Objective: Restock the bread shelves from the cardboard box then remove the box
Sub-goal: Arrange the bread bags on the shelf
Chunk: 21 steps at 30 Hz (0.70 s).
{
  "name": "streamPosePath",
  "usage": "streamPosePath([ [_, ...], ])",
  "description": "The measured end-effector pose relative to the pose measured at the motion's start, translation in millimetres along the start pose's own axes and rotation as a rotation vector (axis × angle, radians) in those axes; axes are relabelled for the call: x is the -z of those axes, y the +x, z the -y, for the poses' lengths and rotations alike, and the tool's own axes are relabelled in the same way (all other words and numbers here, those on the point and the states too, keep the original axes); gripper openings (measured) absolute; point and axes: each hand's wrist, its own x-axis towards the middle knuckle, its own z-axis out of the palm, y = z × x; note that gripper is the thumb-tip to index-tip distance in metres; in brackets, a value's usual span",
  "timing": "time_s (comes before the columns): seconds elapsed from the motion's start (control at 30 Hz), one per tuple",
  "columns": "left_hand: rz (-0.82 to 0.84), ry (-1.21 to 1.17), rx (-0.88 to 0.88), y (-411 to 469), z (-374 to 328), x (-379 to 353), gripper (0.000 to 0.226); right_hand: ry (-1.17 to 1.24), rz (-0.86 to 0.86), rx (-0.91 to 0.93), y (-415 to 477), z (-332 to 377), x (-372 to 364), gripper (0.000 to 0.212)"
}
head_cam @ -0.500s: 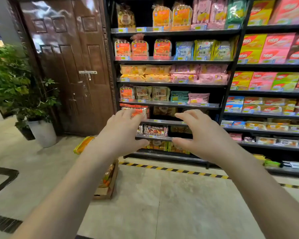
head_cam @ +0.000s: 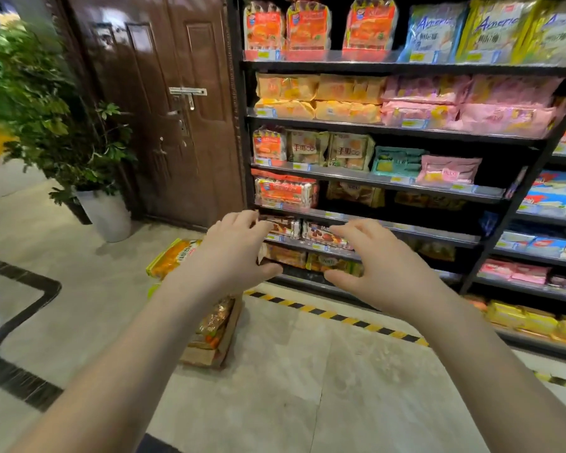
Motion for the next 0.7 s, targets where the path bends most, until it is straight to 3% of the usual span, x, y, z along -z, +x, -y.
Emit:
streamPosePath([
  [0.33, 0.142, -0.022, 0.287, 145, 64, -79, 0.077, 0.051, 0.208, 0.266, 208, -60, -79, 0.073],
  [0.7, 0.200, -0.142, 0.594, 229, 213, -143, 0.080, 0.095, 0.380, 0.554, 421, 17, -193, 0.072],
])
